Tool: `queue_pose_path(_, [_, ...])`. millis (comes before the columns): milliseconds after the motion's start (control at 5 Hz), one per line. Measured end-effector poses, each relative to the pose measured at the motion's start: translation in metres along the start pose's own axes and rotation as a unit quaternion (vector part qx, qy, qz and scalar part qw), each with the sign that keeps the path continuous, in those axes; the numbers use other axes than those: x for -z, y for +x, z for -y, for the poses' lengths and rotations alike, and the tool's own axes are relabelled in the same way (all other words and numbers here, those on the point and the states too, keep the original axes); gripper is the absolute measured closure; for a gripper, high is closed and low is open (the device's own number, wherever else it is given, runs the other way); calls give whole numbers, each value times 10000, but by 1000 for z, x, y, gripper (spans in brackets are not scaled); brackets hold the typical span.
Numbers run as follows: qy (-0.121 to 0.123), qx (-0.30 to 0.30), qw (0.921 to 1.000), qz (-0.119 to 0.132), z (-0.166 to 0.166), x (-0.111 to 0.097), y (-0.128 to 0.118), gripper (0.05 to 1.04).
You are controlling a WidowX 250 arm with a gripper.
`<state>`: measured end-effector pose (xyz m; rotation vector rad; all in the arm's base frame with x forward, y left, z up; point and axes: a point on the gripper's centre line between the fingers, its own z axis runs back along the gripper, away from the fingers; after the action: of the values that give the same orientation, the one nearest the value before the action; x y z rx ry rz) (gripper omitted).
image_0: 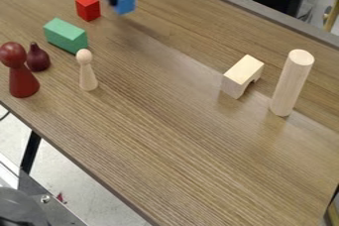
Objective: Placed blue rectangular block from the table to on top of the arch
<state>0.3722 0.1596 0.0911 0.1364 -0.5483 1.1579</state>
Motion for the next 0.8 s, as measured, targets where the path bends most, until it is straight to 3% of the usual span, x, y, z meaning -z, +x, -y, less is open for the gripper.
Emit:
queue_pose_path(200, [-566,746,9956,56,26,-31,-14,528])
queue_pose_path(400, [-1163,1479,9821,-104,41,-53,-34,528])
queue_pose_path(600, [-1763,2272,9564,-514,53,-76,-55,528])
queue_pose_path(800, [-2048,2753,9322,-1148,57,-93,-72,528])
